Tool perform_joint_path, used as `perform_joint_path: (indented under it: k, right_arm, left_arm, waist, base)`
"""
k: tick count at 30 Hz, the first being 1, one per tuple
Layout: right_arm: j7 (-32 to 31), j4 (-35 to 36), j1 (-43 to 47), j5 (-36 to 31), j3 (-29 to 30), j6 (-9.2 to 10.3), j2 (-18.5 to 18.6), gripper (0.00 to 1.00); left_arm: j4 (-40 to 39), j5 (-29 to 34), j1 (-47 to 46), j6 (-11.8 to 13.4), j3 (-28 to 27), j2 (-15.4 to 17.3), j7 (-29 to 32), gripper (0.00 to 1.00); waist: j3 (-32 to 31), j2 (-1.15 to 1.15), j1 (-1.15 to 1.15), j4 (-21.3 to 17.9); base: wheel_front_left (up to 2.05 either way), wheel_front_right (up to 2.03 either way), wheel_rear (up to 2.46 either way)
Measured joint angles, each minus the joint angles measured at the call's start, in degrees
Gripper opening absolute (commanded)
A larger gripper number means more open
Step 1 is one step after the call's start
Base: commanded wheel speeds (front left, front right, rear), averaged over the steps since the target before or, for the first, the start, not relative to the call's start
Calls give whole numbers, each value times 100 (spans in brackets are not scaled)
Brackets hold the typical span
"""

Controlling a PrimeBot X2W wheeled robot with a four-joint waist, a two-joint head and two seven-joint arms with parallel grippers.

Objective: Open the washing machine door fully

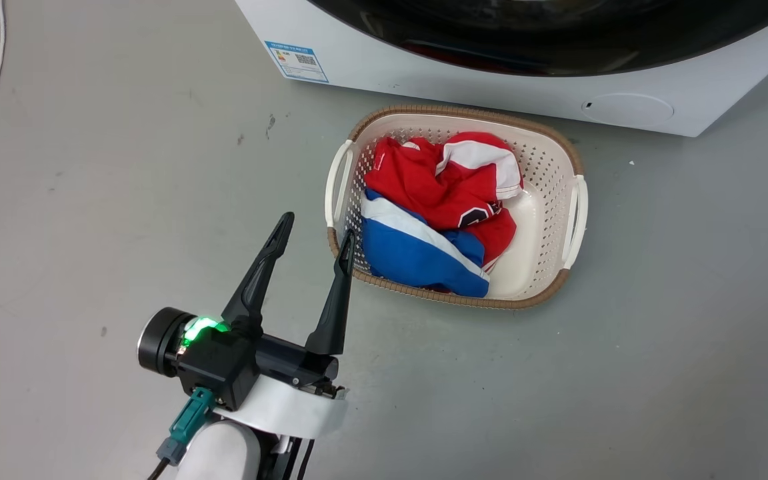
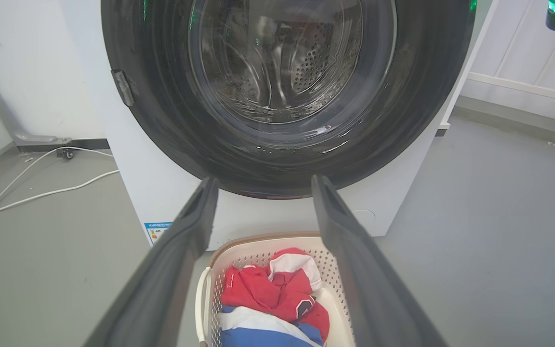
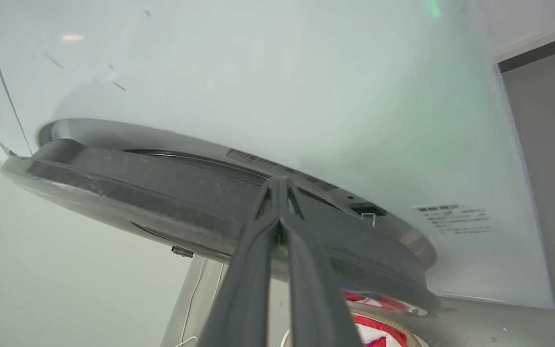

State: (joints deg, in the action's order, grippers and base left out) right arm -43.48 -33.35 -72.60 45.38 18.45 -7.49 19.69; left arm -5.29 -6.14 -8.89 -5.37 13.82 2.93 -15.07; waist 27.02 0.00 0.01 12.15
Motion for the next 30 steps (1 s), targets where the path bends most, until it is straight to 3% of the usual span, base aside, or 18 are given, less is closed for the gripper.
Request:
perform_joint_path:
  k: [16, 30]
  right_arm:
    - [-1166, 22, -469, -593, 605, 2, -474, 0]
    - [-2072, 550, 321, -671, 825, -1, -994, 0]
  left_arm:
    - [-5, -8, -85, 35, 57, 0, 0, 100]
    - [74, -7, -76, 51, 47, 0, 0, 100]
  waist:
    - [171, 0, -1, 56]
    - [-103, 0, 0, 6]
  base:
    - [0, 0, 0]
    - [0, 0, 0]
